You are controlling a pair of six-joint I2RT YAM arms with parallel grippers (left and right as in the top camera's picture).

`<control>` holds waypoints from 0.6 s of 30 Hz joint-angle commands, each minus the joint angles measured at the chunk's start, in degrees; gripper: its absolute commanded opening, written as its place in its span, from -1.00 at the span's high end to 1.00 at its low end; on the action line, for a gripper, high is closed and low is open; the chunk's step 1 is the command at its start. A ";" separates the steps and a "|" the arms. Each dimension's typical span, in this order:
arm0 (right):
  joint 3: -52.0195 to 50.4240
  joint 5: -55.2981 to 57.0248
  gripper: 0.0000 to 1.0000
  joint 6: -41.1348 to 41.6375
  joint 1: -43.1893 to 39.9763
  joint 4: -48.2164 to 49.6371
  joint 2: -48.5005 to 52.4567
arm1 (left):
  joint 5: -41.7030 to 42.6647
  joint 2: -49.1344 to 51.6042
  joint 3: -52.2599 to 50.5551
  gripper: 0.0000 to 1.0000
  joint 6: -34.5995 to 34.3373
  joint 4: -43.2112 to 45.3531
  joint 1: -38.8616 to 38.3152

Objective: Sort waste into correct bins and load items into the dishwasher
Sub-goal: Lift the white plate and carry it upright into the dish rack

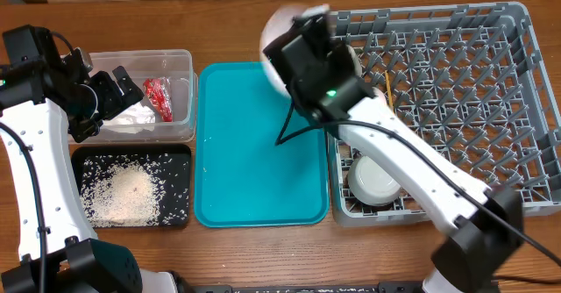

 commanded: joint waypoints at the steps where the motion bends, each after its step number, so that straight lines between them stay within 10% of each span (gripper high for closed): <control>1: 1.38 28.92 0.92 -6.86 -0.61 3.23 -1.86 | -0.33 -0.92 0.76 -1.00 0.63 0.09 -0.28; 18: 1.36 26.29 0.92 -13.75 -16.35 -4.92 -1.79 | -0.33 -0.92 0.76 -1.00 0.63 0.09 -0.28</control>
